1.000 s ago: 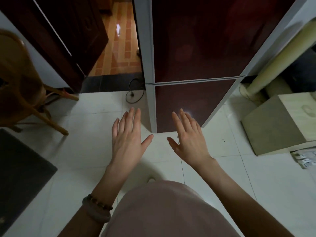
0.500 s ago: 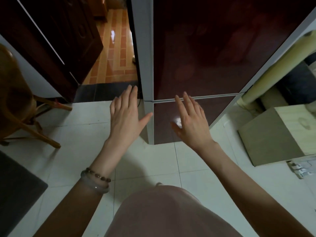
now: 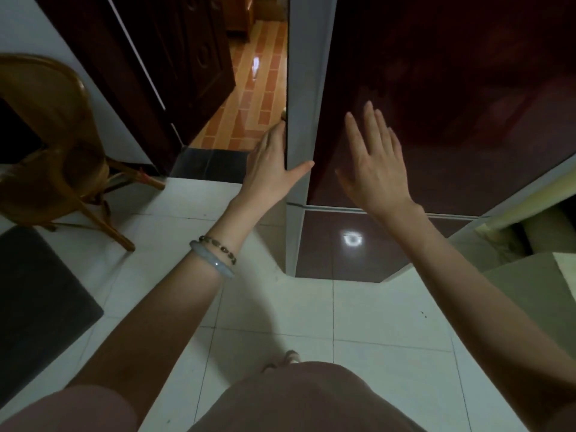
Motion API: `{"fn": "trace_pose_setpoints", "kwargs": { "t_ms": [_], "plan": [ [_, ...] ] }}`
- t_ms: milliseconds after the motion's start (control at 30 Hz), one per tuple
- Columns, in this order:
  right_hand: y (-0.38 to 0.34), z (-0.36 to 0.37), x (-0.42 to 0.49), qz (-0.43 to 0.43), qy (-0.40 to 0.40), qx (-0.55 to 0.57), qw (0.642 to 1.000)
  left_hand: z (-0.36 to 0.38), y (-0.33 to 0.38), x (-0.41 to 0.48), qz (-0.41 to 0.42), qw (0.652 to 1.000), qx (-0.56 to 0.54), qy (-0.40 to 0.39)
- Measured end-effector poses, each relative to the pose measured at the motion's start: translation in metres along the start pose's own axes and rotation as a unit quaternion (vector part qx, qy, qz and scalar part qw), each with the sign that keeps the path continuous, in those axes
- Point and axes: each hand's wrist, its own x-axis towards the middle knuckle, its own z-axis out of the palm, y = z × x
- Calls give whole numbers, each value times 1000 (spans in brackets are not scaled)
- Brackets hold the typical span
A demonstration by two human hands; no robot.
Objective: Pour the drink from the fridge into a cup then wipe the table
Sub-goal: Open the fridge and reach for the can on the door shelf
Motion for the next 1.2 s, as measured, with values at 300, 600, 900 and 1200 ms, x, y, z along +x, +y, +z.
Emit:
{"fn": "trace_pose_setpoints", "kwargs": {
  "t_ms": [300,600,900,1200],
  "plan": [
    [4,25,16,-9,-62,-6,998,21,-14,41,-9,996,-87,-32],
    [4,21,16,-7,-119,-44,992,32,-21,54,-71,980,-169,-72],
    [-8,14,-14,14,-130,-31,991,23,-24,19,-34,987,-128,-95],
    [-29,-22,-88,55,-96,43,993,2,-20,-63,-12,975,-132,-177]
  ]
}}
